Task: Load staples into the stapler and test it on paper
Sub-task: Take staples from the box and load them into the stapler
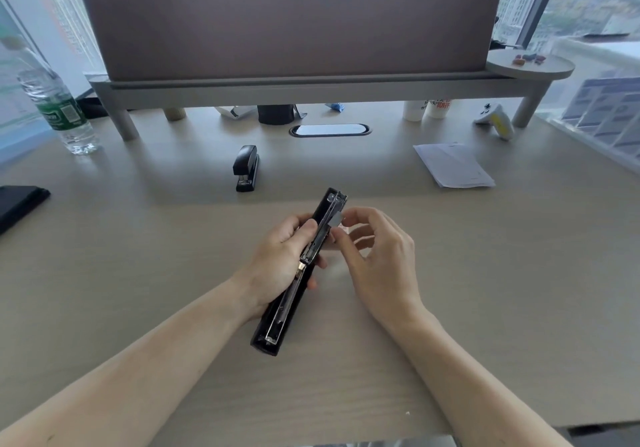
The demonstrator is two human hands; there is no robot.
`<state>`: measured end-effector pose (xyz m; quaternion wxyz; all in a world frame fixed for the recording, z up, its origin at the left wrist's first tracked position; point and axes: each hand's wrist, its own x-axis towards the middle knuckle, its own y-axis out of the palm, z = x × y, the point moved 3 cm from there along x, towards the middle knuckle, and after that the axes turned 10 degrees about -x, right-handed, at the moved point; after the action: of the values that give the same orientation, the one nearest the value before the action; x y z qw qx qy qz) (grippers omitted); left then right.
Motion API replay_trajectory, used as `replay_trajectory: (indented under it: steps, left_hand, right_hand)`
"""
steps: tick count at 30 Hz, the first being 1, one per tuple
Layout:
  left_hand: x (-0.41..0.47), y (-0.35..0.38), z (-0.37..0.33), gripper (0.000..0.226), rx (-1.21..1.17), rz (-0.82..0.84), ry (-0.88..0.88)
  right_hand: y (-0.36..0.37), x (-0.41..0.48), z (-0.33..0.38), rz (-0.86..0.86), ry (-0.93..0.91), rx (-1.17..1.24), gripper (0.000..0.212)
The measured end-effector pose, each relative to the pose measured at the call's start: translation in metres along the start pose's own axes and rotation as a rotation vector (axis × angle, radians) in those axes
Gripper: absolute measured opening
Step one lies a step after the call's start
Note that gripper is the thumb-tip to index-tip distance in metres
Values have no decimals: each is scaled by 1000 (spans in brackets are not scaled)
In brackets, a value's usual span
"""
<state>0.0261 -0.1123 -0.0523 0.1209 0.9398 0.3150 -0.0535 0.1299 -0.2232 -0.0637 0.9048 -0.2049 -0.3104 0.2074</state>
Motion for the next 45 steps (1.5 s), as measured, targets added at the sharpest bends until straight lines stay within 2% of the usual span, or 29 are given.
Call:
replay_trajectory:
  steps: [5,8,11,13,15,20,23,26,29,31,34,39,43,45]
  left_hand:
    - [0,-12,-8,34,260,99,-61]
    - [-3,-19,-17,44,500,208,-81]
    - [-2,-24,-26,47,711,336,-117]
    - [4,-27,-33,43,999,381,-6]
    - [9,-30,-36,35,1173,424,142]
    - [17,-36,-30,24,1338,491,303]
    - [17,-34,-28,38,1391,460,334]
    - [15,-33,-28,49,1425,399,352]
    - [9,-30,-36,56,1346,229,563]
    - [4,-22,-39,49,1197,210,700]
    - [0,-8,-37,29,1047,269,761]
    - [1,4,-35,17,907,162,731]
    - [2,0,-29,14,763,75,563]
    - [2,-7,-29,14,766,65,506]
  right_hand:
    - [-10,7,-10,-72,102,132,11]
    - [-10,6,-13,-37,179,231,9]
    - [-5,0,-9,29,171,265,8]
    - [-4,-4,-9,42,164,250,8]
    - [-4,-5,-10,34,172,217,7]
    - [-3,-10,-11,88,182,167,9]
    - [0,-13,-9,127,147,128,9]
    - [0,-13,-7,141,104,67,11]
    - [1,-14,-6,134,124,62,11]
    - [1,-15,-6,128,170,116,9]
    - [-1,-12,-5,146,253,275,6]
    - [-3,-8,-8,159,272,334,9]
    - [-9,-3,-14,175,226,274,7]
    - [-15,1,-21,205,176,177,3]
